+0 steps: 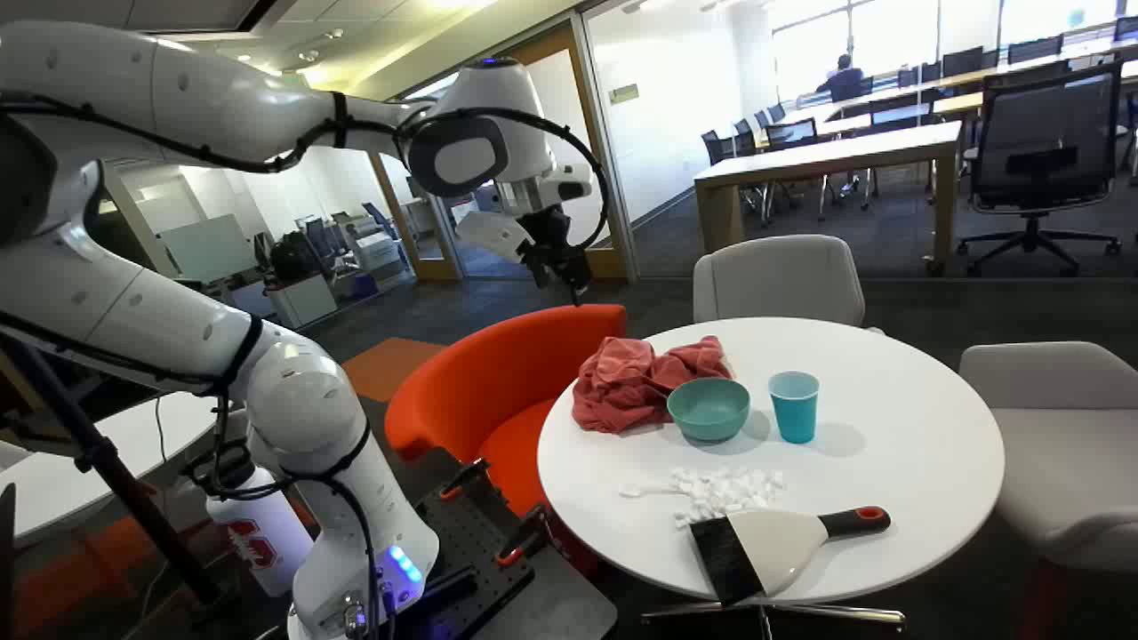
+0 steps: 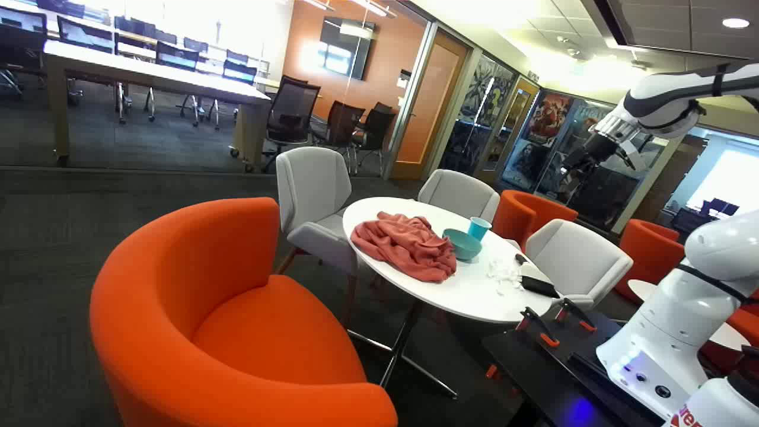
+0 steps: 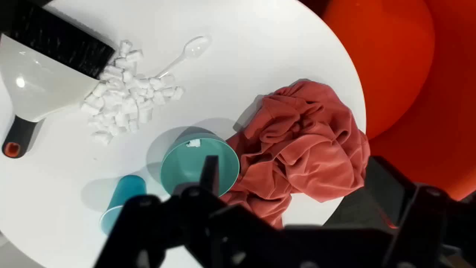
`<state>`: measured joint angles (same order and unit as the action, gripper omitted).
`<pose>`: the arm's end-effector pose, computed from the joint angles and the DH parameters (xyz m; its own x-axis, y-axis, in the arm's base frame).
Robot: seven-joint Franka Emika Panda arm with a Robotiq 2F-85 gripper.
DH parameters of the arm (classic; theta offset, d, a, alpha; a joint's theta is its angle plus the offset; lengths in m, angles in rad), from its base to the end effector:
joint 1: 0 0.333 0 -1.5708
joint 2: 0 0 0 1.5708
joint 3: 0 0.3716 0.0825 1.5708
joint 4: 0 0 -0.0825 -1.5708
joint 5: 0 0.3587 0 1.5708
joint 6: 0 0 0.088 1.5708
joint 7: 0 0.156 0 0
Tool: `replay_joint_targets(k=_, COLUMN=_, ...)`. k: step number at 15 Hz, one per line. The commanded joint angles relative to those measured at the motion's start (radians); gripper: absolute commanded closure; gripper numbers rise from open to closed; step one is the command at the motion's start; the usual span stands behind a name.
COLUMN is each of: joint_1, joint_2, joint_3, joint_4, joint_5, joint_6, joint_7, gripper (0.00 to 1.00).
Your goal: Move the white spoon forward
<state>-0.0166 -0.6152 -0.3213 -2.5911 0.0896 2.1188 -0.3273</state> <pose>0.3103 -0.1077 0.4681 0.9825 -0.0279 0.1842 0.0123 -0.9768 -0.2136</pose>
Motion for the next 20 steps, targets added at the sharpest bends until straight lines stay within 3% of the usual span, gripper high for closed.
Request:
replay_joint_targets(k=1, joint_1=-0.024, joint_2=0.005, joint_3=0.022, joint_4=0.002, joint_5=0.016, joint_6=-0.004, joint_7=-0.013, gripper=0.0)
replay_joint_targets(k=6, joint_1=-0.024, joint_2=0.005, joint_3=0.022, joint_4=0.002, joint_5=0.016, joint_6=-0.004, joint_7=-0.013, gripper=0.0)
replay_joint_targets(k=9, joint_1=-0.041, joint_2=0.038, joint_3=0.027, joint_4=-0.017, joint_5=0.015, joint_6=0.06, joint_7=0.021, gripper=0.0)
replay_joint_targets(k=15, joint_1=-0.075, joint_2=0.175, joint_3=0.001, joint_4=-0.14, joint_5=0.073, joint_6=0.332, joint_7=0.051, gripper=0.0)
replay_joint_targets(k=20, joint_1=-0.027, joint_2=0.44, joint_3=0.001, joint_4=-0.176, joint_5=0.253, joint_6=0.618, joint_7=0.105, gripper=0.0)
